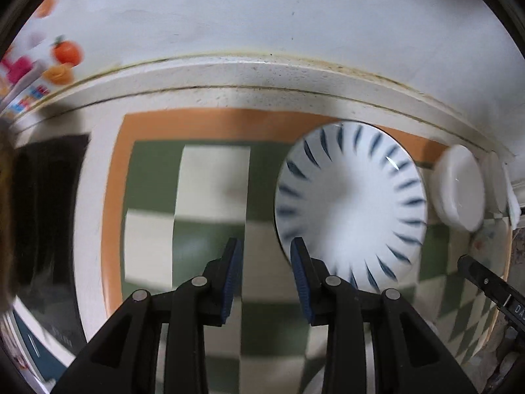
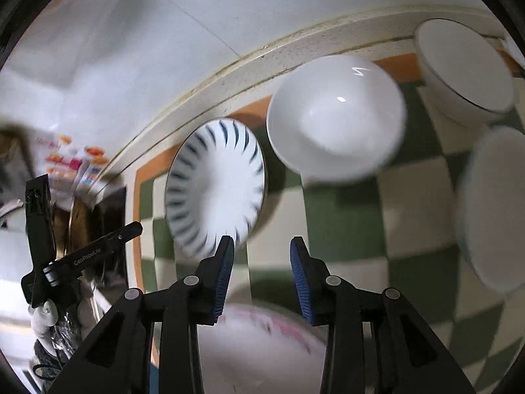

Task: Organize plates and bowls

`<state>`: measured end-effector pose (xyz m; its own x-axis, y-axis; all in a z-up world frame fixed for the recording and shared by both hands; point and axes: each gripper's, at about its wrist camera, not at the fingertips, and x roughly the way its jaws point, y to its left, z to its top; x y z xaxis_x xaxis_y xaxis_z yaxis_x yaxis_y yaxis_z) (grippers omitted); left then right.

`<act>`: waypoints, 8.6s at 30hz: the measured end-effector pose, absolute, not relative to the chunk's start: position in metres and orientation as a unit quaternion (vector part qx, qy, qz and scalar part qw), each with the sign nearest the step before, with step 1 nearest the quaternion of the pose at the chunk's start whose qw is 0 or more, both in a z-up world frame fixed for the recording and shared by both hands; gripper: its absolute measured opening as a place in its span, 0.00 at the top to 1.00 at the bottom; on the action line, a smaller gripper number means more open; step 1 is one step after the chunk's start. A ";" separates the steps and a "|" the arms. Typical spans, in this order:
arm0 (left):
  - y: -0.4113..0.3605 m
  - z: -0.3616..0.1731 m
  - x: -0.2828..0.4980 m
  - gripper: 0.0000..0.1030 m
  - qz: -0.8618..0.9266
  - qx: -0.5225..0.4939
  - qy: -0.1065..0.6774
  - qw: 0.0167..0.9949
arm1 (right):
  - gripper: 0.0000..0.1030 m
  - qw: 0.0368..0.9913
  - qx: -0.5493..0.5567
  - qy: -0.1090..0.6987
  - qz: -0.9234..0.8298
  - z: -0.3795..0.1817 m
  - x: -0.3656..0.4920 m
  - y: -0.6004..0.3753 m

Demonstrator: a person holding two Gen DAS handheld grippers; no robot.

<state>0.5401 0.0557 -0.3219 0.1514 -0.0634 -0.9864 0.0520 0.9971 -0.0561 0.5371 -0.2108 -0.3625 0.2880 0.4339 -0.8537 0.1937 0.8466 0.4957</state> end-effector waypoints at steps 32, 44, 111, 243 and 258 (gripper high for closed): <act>0.057 -0.305 0.536 0.84 -0.135 -0.004 0.629 0.766 | 0.93 0.784 0.231 0.574 0.059 -0.359 0.551 -0.177; 0.050 -0.259 0.465 0.84 -0.157 -0.005 0.609 0.777 | 0.93 0.802 0.209 0.554 0.073 -0.299 0.459 -0.194; 0.009 -0.352 0.370 0.82 -0.090 0.013 0.712 0.696 | 0.88 0.715 0.226 0.660 0.045 -0.395 0.368 -0.230; -0.191 -0.284 0.371 0.83 -0.190 0.004 0.665 0.723 | 0.84 0.740 0.221 0.633 0.055 -0.338 0.359 -0.373; -0.228 -0.347 0.339 0.83 -0.196 0.047 0.703 0.682 | 0.84 0.718 0.236 0.654 0.025 -0.383 0.326 -0.406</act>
<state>0.3388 -0.2278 -0.3467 -0.0645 -0.2007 -0.9775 0.3332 0.9190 -0.2106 0.3259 -0.4062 -0.3829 0.1425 0.3455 -0.9275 0.2733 0.8870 0.3723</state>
